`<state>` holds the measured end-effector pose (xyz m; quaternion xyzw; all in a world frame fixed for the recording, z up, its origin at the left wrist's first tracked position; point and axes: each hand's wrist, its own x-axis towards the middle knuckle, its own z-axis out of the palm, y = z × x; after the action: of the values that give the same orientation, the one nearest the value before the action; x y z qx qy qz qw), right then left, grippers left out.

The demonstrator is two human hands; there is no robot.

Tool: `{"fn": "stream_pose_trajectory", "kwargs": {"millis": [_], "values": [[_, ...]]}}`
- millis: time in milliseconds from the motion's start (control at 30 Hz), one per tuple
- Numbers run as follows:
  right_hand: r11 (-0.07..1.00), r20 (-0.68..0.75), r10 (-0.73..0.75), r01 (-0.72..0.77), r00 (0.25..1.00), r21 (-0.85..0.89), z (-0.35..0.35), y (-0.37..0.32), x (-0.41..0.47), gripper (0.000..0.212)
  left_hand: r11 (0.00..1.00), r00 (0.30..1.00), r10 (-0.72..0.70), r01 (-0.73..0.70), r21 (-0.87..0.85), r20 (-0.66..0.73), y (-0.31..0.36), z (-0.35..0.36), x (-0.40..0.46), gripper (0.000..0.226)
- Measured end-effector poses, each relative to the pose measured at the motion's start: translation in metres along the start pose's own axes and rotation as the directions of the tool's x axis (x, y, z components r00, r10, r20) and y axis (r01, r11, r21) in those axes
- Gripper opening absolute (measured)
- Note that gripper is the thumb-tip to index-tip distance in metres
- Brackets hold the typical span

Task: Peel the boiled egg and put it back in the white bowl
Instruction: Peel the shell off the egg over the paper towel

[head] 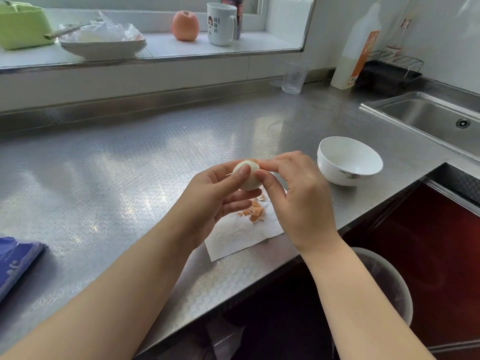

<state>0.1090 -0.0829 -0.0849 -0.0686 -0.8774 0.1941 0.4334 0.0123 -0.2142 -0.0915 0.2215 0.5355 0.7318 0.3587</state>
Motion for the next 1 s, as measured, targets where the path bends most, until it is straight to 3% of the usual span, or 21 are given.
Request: {"fn": "stream_pose_trajectory", "kwargs": {"millis": [267, 567, 767, 900, 1000], "values": [[0.992, -0.207, -0.03, 0.004, 0.978, -0.124, 0.022, -0.005, -0.005, 0.015, 0.992, 1.0, -0.001, 0.003, -0.128, 0.016, -0.004, 0.001, 0.002, 0.048], [0.993, -0.235, -0.035, 0.006, 0.971, -0.122, 0.03, -0.008, -0.006, 0.008, 0.967, 1.0, -0.015, 0.011, -0.255, -0.012, -0.001, 0.004, 0.001, 0.048], [0.995, -0.243, 0.063, -0.042, 0.968, 0.093, 0.021, -0.007, -0.011, 0.014, 0.937, 0.999, -0.005, -0.008, -0.349, -0.037, 0.003, 0.0, 0.001, 0.052], [0.961, -0.086, 0.249, -0.234, 0.965, 0.15, 0.012, 0.001, -0.015, 0.012, 0.937, 0.997, 0.005, -0.033, -0.348, -0.082, 0.002, 0.0, 0.002, 0.057], [0.949, 0.042, 0.288, -0.291, 0.957, 0.12, 0.011, 0.003, -0.017, 0.007, 0.944, 0.995, 0.007, -0.041, -0.326, -0.103, 0.001, 0.001, 0.002, 0.058]]}}
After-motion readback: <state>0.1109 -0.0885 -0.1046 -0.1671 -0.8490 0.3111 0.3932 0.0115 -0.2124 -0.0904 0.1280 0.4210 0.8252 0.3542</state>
